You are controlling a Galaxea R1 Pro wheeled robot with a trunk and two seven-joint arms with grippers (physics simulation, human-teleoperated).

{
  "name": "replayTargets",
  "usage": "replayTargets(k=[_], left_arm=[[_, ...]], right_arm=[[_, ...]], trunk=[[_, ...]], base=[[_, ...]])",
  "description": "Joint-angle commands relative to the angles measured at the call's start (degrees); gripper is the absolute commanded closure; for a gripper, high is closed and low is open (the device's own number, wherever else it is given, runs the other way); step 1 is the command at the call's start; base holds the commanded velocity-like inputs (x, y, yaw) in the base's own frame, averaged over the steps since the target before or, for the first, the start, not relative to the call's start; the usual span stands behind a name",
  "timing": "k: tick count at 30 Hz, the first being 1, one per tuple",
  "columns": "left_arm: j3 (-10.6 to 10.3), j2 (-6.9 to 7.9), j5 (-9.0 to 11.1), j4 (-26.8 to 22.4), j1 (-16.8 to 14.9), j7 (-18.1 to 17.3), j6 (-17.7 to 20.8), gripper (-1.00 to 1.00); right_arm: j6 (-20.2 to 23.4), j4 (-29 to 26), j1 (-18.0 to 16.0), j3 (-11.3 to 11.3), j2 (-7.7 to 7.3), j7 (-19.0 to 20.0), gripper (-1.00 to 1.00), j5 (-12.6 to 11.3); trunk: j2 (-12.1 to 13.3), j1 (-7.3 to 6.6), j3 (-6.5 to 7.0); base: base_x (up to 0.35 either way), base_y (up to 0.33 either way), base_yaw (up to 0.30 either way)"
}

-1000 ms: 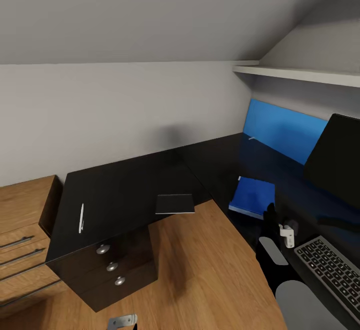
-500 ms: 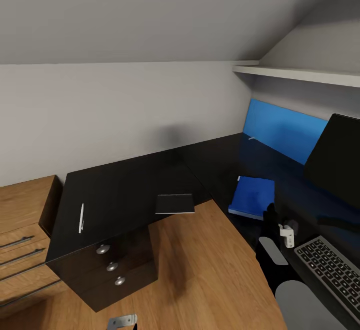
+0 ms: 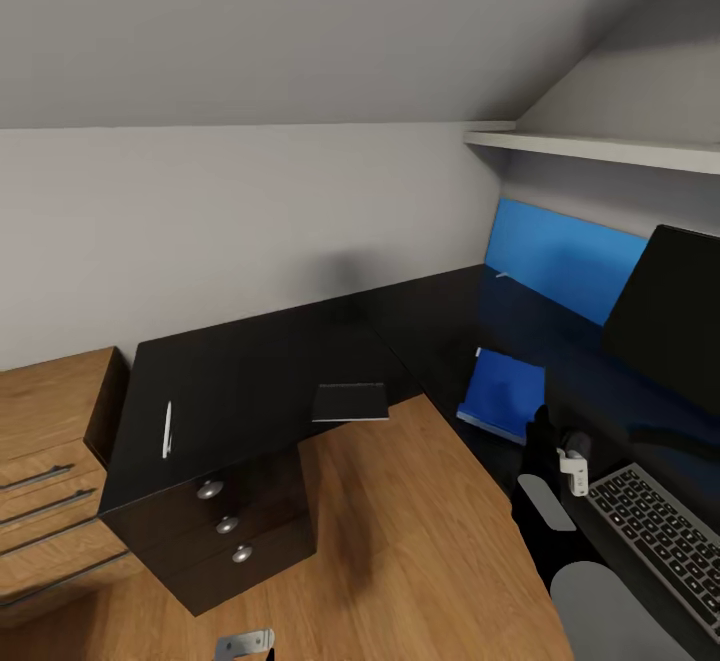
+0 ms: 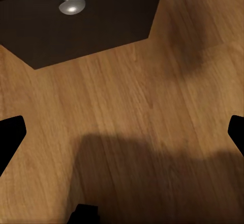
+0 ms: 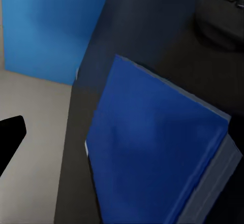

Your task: In the bedroom, organize the workspace by keeping the computer under the desk, ensuring the monitor is on the desk, placing the keyboard on the desk next to the monitor, placing the mouse on the desk next to the keyboard, moving the folder from the swivel chair onto the desk next to the mouse, stacking the notebook on top of the folder with the pen on top of the notebook, and positioning the swivel chair next to the desk.

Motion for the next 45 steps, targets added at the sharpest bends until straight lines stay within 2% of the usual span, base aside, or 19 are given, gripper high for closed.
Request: replayTargets(k=[1, 7, 30, 45], left_arm=[[-0.2, 0.02, 0.5, -0.1, 0.0, 0.4, 0.3, -1.0], [-0.2, 0.04, 0.5, -0.1, 0.0, 0.4, 0.3, -1.0], [-0.2, -0.03, 0.4, 0.0, 0.0, 0.5, 0.2, -1.0], [-0.2, -0.11, 0.4, 0.0, 0.0, 0.5, 0.3, -1.0]], right_arm=[[-0.1, 0.0, 0.0, 0.0, 0.0, 0.5, -1.0, -0.6], [-0.1, 0.0, 0.0, 0.0, 0.0, 0.5, -1.0, -0.6], [-0.4, -0.7, 0.0, 0.0, 0.38, 0.8, -1.0, -0.6], [-0.4, -0.7, 0.1, 0.3, 1.67, 0.8, -1.0, -0.8]], trunk=[[0.0, 0.0, -0.05], [0.0, 0.0, -0.05], [9.2, -5.05, 4.07], [9.2, -5.05, 4.15]], base=[[-0.01, 0.0, 0.0], [-0.004, 0.0, 0.0], [0.0, 0.0, 0.0], [0.0, 0.0, 0.017]])
